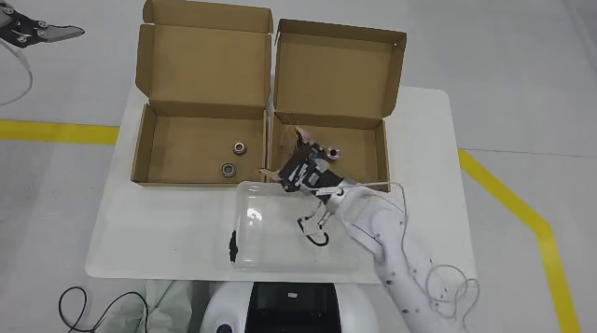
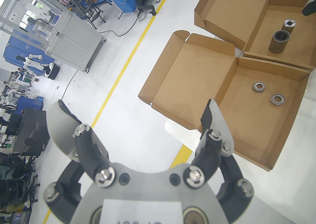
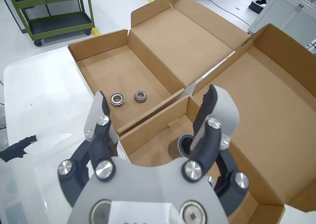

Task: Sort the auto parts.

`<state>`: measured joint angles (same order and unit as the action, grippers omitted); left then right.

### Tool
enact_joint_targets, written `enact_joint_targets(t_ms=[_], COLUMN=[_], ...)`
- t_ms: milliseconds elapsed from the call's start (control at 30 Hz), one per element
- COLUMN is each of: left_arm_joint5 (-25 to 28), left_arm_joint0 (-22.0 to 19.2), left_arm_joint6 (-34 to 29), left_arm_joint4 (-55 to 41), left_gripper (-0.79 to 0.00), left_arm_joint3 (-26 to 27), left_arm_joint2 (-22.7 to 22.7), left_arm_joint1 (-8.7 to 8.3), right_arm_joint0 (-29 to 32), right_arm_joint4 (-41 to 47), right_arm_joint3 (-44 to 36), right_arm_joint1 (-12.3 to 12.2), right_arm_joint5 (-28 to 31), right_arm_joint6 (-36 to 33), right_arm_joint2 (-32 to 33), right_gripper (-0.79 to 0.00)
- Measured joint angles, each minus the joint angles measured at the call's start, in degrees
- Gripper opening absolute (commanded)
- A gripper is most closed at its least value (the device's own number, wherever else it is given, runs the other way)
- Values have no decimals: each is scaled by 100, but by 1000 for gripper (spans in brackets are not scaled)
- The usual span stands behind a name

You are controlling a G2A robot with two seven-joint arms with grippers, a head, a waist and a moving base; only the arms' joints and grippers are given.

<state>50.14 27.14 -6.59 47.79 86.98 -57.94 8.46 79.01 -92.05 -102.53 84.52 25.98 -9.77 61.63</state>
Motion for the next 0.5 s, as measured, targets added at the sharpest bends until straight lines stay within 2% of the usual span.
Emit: enact_joint_targets(t_ms=[500], left_arm_joint5=[0], left_arm_joint0=[0], left_arm_joint6=[0], left_arm_joint4=[0], left_gripper=[0], left_arm_joint3=[0], left_arm_joint2=[0], left_arm_joint1=[0], right_arm_joint0=[1449], right_arm_joint4=[62], right_arm_joint3=[-813], right_arm_joint1=[-322], right_arm_joint5=[-139], right_arm_joint6=[1044], right_arm_joint2=[1300], right_gripper=[0])
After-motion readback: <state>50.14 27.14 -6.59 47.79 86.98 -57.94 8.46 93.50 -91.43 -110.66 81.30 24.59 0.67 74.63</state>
